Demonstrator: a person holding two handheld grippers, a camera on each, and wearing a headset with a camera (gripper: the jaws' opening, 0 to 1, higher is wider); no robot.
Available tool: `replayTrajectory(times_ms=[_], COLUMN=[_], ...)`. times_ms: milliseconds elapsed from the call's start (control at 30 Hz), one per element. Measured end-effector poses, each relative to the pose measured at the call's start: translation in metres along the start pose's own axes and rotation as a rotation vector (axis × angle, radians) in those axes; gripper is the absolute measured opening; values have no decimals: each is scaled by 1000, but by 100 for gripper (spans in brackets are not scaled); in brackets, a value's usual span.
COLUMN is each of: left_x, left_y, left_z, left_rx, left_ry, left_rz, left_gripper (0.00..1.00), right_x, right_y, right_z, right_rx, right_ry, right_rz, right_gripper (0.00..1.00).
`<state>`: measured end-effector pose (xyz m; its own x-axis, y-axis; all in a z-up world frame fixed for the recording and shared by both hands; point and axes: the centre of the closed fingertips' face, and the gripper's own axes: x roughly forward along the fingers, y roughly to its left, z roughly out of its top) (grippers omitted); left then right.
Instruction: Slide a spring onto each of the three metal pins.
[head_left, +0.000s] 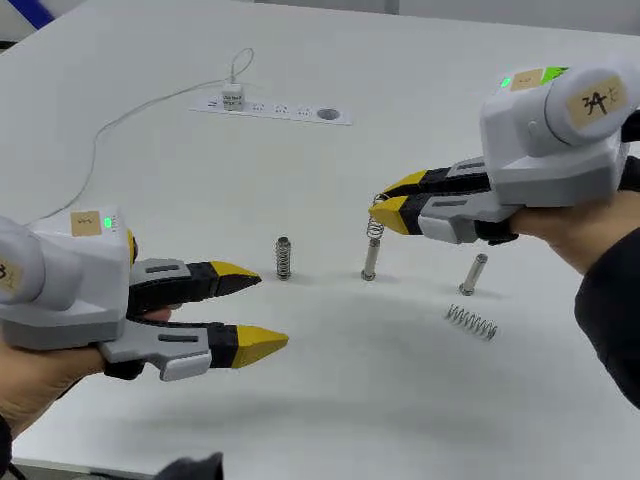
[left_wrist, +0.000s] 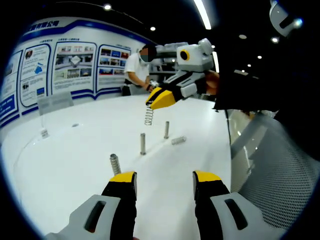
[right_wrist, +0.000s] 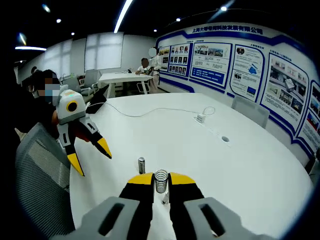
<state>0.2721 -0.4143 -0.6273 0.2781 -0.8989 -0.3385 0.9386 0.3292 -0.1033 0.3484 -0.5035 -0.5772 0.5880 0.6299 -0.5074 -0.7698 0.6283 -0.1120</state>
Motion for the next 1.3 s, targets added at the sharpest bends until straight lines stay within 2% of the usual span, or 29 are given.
replayTrajectory(times_ms=[300, 700, 1300], left_x=[-1, -2, -1], left_y=[1, 1, 2], left_z=[-4, -7, -8], left_rx=[-13, -21, -22], left_ry=[3, 11, 17], left_rz=[9, 12, 12], left_gripper=[49, 49, 49], right_x=[15, 23, 34], right_y=[-16, -19, -14], right_z=[-11, -25, -47], right_rx=[38, 66, 92], right_ry=[9, 30, 59], right_rz=[-24, -25, -14], right_gripper=[12, 12, 12])
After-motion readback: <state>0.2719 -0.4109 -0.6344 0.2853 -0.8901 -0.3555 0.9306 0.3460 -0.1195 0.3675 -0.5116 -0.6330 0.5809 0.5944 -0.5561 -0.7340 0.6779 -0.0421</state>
